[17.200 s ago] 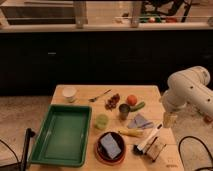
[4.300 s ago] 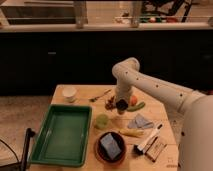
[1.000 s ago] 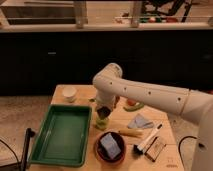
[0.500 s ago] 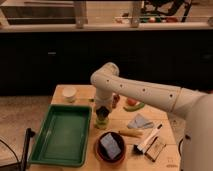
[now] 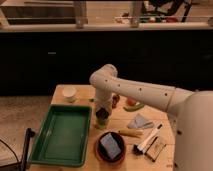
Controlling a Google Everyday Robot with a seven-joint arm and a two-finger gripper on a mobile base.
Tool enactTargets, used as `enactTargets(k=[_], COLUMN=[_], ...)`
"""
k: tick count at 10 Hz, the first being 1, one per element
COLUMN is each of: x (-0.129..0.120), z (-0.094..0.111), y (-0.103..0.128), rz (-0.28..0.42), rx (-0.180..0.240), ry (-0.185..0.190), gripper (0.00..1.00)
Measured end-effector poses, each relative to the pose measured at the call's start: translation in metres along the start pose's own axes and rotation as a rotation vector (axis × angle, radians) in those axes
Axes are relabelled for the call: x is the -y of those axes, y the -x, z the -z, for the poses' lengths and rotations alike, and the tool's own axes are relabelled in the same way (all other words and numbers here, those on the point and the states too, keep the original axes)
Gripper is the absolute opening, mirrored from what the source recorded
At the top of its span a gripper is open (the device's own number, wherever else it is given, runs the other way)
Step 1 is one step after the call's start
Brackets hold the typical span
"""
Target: Stack cups into tray
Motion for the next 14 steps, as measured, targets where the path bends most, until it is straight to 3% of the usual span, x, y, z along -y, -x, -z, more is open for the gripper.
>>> enactTargets(k=[1, 8, 9, 14], x=[0.0, 0.006, 0.006, 0.008], z=[-0.002, -0.011, -0.011, -0.013], y=[0.001, 0.002, 0.001, 0.002], rz=[-0.003, -0.007, -0.005, -0.006], rx=[0.008, 0.043, 0.045, 0.046], ry=[0.003, 0.015, 0.015, 0.025], gripper=[0.05, 0.74, 0.79, 0.8])
